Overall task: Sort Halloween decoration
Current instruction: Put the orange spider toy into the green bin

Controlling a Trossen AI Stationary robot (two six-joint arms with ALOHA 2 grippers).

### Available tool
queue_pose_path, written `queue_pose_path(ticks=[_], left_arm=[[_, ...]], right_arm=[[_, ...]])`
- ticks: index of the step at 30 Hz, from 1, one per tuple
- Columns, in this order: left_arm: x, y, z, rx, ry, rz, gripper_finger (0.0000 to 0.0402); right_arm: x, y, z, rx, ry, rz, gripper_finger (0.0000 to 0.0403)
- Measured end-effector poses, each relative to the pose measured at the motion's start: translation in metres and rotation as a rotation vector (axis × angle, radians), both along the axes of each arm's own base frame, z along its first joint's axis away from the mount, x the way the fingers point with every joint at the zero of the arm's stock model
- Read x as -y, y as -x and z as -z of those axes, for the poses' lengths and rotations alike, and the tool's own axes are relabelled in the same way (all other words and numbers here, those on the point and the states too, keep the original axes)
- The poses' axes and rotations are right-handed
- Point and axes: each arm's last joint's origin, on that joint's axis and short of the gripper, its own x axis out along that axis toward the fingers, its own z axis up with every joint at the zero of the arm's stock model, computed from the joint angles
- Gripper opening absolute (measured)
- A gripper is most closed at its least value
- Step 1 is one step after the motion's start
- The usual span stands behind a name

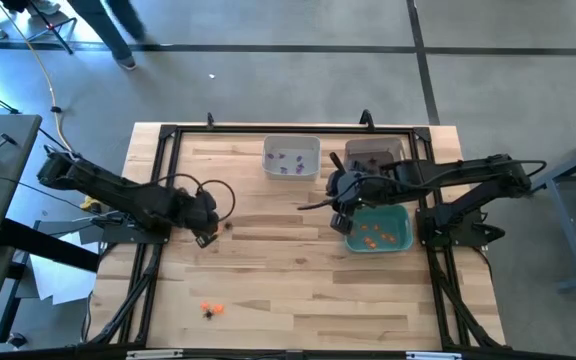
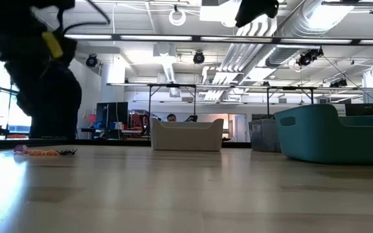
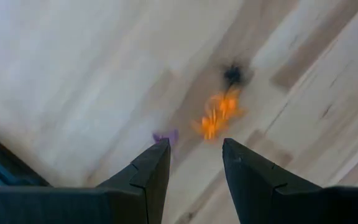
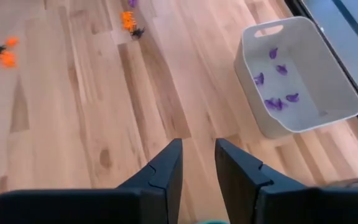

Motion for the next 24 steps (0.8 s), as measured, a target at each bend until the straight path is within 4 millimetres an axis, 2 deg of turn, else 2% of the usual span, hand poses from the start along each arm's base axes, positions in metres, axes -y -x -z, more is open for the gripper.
queue_pose_path(ticks=[4,9,15,24], left_arm=[[-0.002,0.010,0.027,-0.052,0.019,-0.045,0.0138],[-0.002,0.011,0.047,0.003,0.038,-0.049,0.0138],[0.000,0.004,0.056,0.110,0.067,-0.012,0.0138],[-0.001,0.008,0.066,0.100,0.051,0.018,0.0138]], right_arm=[[0.004,-0.002,0.002,-0.008,0.006,0.009,0.0089],[0.008,-0.002,0.001,-0.007,0.003,0.026,0.0089],[0.011,-0.002,0.001,-0.008,0.001,0.036,0.0090],[0.011,-0.002,0.001,-0.007,-0.004,0.032,0.0090]])
